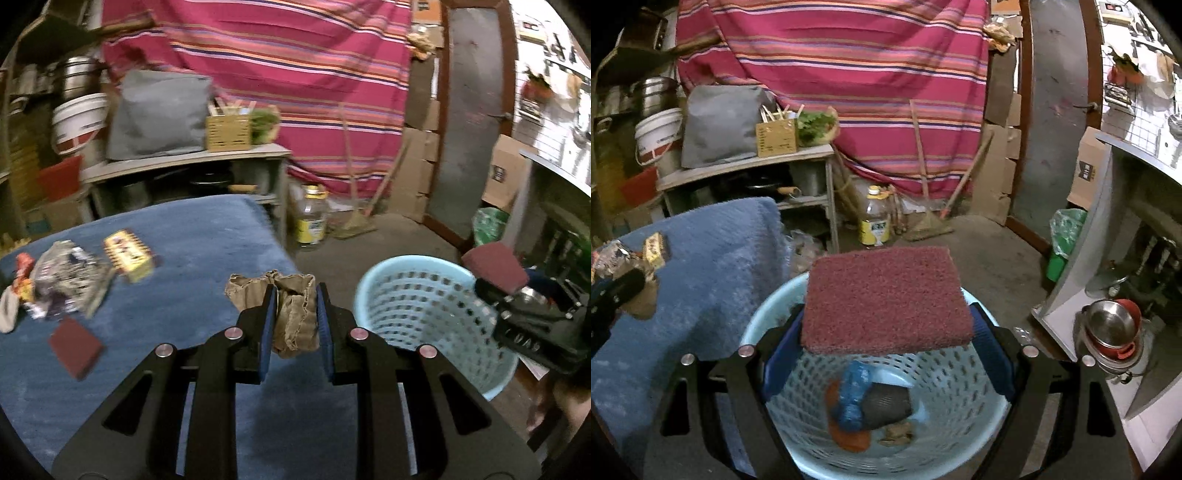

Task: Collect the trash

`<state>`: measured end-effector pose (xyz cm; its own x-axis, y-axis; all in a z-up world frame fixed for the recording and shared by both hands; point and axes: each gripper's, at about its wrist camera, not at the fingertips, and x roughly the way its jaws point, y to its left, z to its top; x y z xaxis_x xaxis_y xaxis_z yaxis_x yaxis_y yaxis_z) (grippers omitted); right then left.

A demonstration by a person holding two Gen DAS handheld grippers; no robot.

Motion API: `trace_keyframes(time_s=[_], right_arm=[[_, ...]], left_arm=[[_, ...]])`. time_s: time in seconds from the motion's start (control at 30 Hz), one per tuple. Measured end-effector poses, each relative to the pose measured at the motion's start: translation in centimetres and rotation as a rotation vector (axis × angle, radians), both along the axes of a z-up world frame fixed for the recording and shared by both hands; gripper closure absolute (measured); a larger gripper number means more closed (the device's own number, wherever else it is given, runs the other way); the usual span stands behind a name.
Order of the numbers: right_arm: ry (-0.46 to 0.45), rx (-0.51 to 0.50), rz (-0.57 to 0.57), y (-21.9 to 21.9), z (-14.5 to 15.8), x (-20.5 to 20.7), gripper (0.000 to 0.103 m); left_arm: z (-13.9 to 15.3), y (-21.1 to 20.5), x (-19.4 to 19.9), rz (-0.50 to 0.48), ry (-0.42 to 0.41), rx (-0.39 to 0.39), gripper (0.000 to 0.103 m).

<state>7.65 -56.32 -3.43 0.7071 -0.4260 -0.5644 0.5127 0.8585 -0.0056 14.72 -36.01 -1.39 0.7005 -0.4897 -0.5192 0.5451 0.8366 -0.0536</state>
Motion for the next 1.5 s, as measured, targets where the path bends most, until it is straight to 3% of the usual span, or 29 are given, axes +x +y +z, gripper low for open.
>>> trace_keyframes(time_s=[0.33,0.57,0.7,0.73,0.93,1.1,1.37,1.5], right_arm=[[0.037,0.05,-0.063,-4.1,-2.0,-2.2,0.019],[0.037,0.055,-0.094,-5.6,-2.2,-3.5,0.019],[0.043,0.061,-0.093,-5.9,-2.5,-3.3,0.019],[0.045,0.062,-0.091,-5.9,-2.6,-3.2,0.019],[0.043,0.057,-0.067,-4.8,-2.5,-2.4,0.019],[0.03,0.065,-0.039,-3.5,-2.3,-1.6,0.019],[0.029,0.057,-0.005,-1.0,-1.7,0.2,0.018],[0.045,0.024,-0.021,-0.1,-1.6,0.7,0.007]], left_arm=[[-1.7,-7.5,0.0,-0.144,0.088,-0.017,0.082],[-2.8,-10.6,0.1,-0.197,0.112,0.002,0.079],[-2.5,-10.3,0.4,-0.215,0.125,-0.029,0.055],[-2.3,-10.0,0.4,-0.207,0.115,-0.036,0.047],[-0.8,-6.8,0.9,-0.114,0.057,-0.051,0.024],[0.4,-2.8,1.4,-0.018,0.011,-0.053,0.009],[1.6,4.0,2.3,0.106,-0.028,-0.007,0.006],[2.0,7.9,3.2,0.168,-0.024,0.002,0.006]])
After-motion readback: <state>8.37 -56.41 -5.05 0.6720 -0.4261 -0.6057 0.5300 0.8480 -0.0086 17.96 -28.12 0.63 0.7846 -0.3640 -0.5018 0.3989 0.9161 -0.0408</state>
